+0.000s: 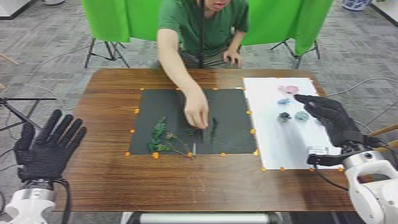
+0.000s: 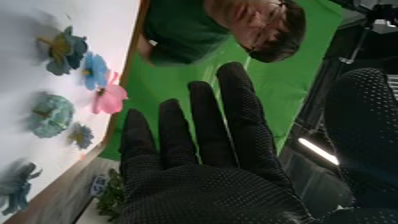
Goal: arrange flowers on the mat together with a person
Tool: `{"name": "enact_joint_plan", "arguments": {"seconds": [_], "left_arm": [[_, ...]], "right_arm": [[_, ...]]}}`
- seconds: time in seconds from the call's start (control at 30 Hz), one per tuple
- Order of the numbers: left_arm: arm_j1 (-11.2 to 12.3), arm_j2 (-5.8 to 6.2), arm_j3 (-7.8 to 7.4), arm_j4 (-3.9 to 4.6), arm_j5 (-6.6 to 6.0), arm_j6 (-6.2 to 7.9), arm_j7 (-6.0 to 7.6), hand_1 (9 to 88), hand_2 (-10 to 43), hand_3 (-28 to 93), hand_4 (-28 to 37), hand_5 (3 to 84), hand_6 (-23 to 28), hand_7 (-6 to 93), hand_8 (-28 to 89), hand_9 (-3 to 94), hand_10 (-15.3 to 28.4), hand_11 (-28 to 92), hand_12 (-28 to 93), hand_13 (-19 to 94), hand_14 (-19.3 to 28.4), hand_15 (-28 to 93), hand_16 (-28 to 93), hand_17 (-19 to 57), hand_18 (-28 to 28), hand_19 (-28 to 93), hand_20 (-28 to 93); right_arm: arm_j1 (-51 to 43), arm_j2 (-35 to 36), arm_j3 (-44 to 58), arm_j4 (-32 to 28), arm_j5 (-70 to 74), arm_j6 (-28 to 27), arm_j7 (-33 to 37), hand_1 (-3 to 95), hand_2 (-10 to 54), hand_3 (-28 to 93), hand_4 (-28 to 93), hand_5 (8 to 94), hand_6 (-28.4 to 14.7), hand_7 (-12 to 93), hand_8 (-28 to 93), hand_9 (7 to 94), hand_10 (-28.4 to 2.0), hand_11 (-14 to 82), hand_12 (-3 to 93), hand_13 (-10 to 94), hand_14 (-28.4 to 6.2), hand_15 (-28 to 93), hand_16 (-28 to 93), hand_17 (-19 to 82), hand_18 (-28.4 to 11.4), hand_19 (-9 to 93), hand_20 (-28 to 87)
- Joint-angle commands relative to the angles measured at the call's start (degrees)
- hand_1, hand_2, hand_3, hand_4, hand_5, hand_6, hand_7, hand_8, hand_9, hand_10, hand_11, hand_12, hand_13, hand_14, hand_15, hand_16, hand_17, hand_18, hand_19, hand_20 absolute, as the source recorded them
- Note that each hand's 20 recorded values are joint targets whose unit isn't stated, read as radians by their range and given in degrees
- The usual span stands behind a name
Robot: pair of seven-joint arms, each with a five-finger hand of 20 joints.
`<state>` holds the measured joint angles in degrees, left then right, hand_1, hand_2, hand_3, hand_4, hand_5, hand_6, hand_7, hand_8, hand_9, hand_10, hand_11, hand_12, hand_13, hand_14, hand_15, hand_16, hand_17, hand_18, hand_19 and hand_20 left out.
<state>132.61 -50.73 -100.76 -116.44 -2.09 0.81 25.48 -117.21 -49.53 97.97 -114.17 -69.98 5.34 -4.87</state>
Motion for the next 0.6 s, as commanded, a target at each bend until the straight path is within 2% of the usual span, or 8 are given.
{"name": "enact_joint_plan", "arguments": {"seconds": [0.03,0.37,0.4,0.47,0.6], "left_arm": [[0.74,-1.03,-0.21,-0.04,0.34,0.39,-0.43,23.2,10.7,70,-28.3,43.7,6.0,8.6,-9,39.6,14.2,14,8,28,14.6,27,-6,-2.4,11.6,24,12],[0.96,-0.76,-0.20,-0.21,0.15,0.56,-0.50,23.2,10.7,70,-28.3,43.9,6.0,8.7,-9,39.7,14.2,14,8,28,14.4,27,-7,-2.4,11.7,24,12],[0.66,-0.69,-0.12,-0.06,0.16,0.60,-0.86,23.2,10.7,70,-28.3,43.9,6.0,8.7,-9,39.7,14.3,14,8,28,14.4,27,-7,-2.4,11.7,24,12],[0.84,-0.50,-0.16,-0.12,0.12,0.50,-0.56,23.2,10.7,70,-28.3,43.8,6.0,8.6,-9,39.7,14.3,14,8,28,14.4,27,-7,-2.4,11.7,24,12],[0.54,-0.46,-0.30,0.01,0.28,0.44,-1.05,23.2,10.7,70,-28.3,43.8,6.0,8.7,-9,39.7,14.2,14,8,28,14.4,27,-7,-2.4,11.7,24,12]], "right_arm": [[-0.17,-0.42,-0.71,-0.22,-1.08,-0.74,0.45,21.0,2.7,73,-21,48.4,-3.6,13,-11,39.2,-12.5,4.0,9.4,23,-10.2,8,3,13,-12.9,2,16],[-0.20,-0.63,-0.58,-0.10,-2.03,-1.48,1.17,22.7,0.7,73,-21,48.0,-3.7,13,-11,38.6,-12.3,3.8,9.6,23,-9.3,8,3,14,-12.4,1,16],[-0.51,-0.59,-0.45,-0.22,-2.04,-1.29,1.31,22.8,0.6,73,-21,48.0,-3.7,13,-11,38.6,-12.3,3.8,9.6,23,-9.3,8,3,14,-12.4,1,16],[-0.25,-0.54,-0.52,-0.10,-2.15,-1.42,1.29,23.1,0.2,73,-21,47.9,-3.7,13,-11,38.5,-12.3,3.8,9.6,23,-9.4,8,3,14,-12.4,2,16],[-0.47,-0.42,-0.48,-0.27,-2.91,-1.21,1.31,23.4,-0.4,73,-21,47.5,-3.8,13,-11,38.3,-12.3,3.7,9.6,23,-9.4,8,3,14,-12.5,2,16]]}}
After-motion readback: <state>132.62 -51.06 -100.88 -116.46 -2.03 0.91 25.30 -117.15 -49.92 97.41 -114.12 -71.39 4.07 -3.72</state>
